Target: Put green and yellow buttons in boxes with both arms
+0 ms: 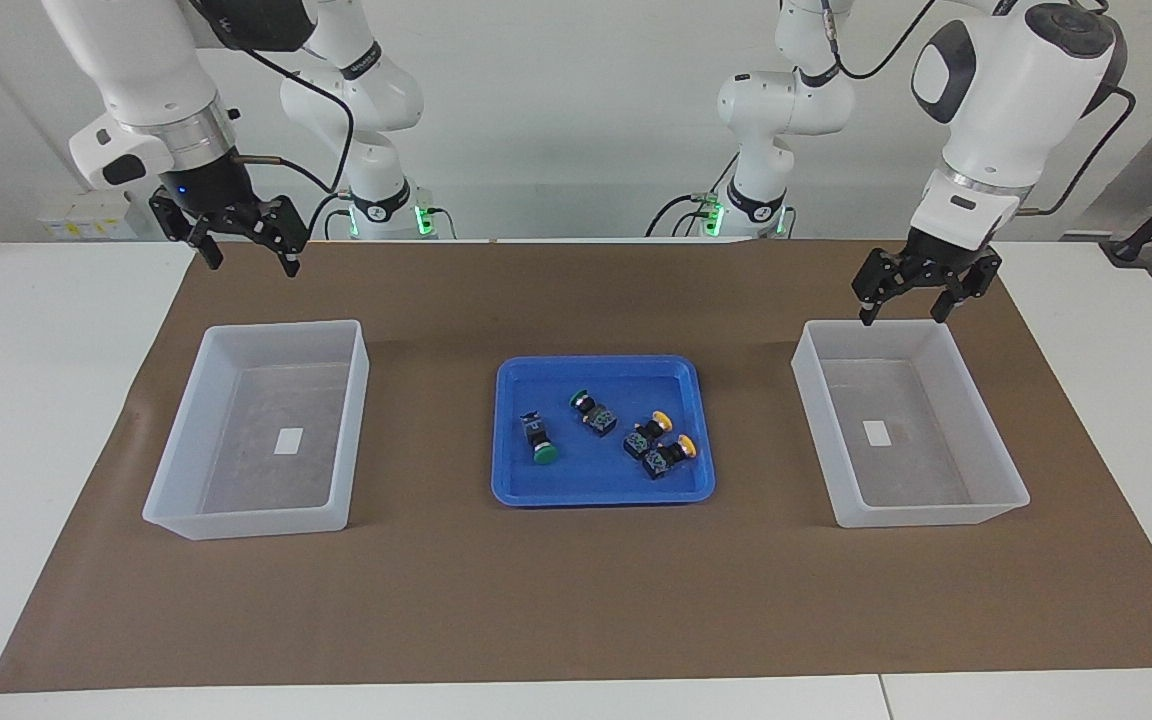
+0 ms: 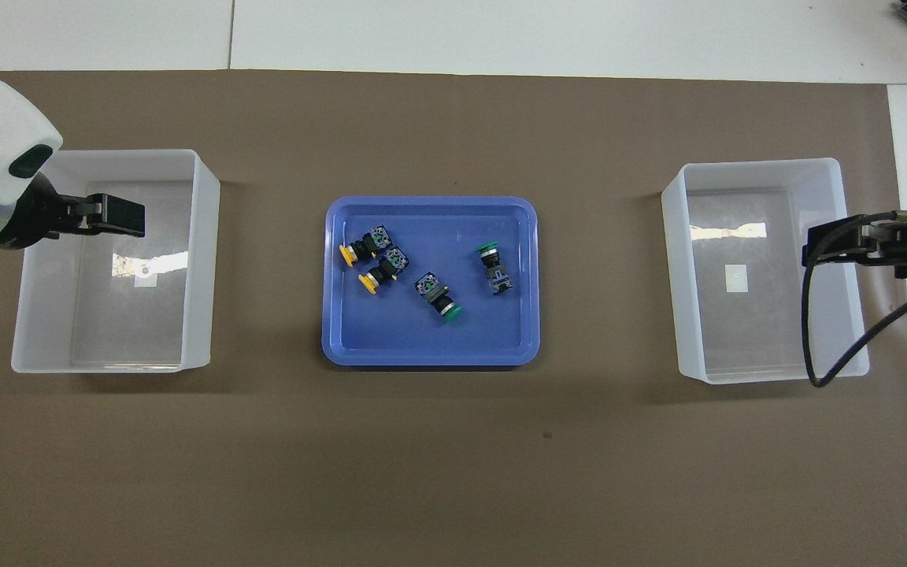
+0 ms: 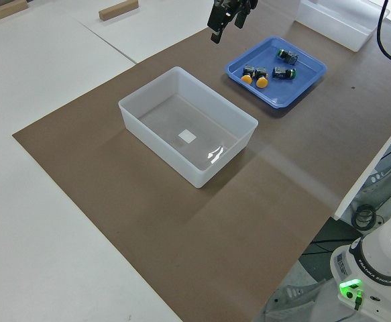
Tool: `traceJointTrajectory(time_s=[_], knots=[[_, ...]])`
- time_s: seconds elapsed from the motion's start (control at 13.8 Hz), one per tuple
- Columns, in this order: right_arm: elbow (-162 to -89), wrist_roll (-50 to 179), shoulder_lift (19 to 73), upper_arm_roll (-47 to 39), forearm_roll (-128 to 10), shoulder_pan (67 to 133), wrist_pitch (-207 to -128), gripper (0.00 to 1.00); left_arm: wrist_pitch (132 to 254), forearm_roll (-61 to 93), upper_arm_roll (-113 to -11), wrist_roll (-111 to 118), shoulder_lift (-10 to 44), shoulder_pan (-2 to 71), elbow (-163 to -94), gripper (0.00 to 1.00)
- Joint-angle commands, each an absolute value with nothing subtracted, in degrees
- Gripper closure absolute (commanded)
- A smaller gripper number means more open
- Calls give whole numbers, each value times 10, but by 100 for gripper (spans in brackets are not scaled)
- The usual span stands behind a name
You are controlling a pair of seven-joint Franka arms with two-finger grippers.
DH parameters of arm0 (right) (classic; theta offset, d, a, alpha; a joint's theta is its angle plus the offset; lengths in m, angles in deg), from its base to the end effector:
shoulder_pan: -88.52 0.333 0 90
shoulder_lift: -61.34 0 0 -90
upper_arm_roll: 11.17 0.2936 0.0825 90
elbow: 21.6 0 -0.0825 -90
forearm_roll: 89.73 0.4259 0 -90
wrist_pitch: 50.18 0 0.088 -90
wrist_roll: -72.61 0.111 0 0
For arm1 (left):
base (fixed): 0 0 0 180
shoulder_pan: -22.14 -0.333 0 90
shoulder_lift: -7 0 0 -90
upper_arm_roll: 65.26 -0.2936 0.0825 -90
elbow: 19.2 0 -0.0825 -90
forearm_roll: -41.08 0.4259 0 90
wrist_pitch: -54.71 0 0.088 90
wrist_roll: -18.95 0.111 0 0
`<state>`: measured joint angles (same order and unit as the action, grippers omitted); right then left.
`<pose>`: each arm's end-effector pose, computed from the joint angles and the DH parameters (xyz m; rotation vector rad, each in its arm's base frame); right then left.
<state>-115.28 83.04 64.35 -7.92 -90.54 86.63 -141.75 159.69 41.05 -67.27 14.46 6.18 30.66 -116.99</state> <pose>0.5834 0.0131 0.5984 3.1163 -0.2468 0.0270 0.6097 -0.0695 0.5603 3.1192 -0.0548 0.2172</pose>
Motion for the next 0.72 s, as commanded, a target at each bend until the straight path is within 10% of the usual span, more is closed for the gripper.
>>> traceJointTrajectory(time_s=[0.0,0.65], knots=[[-1163,850,651,-73,-914,862,-1414,0,1572,420,-668,151,57,312,-1153,0],[-1163,846,651,-73,-903,861,-1416,0,1474,420,-662,152,58,313,-1089,0]])
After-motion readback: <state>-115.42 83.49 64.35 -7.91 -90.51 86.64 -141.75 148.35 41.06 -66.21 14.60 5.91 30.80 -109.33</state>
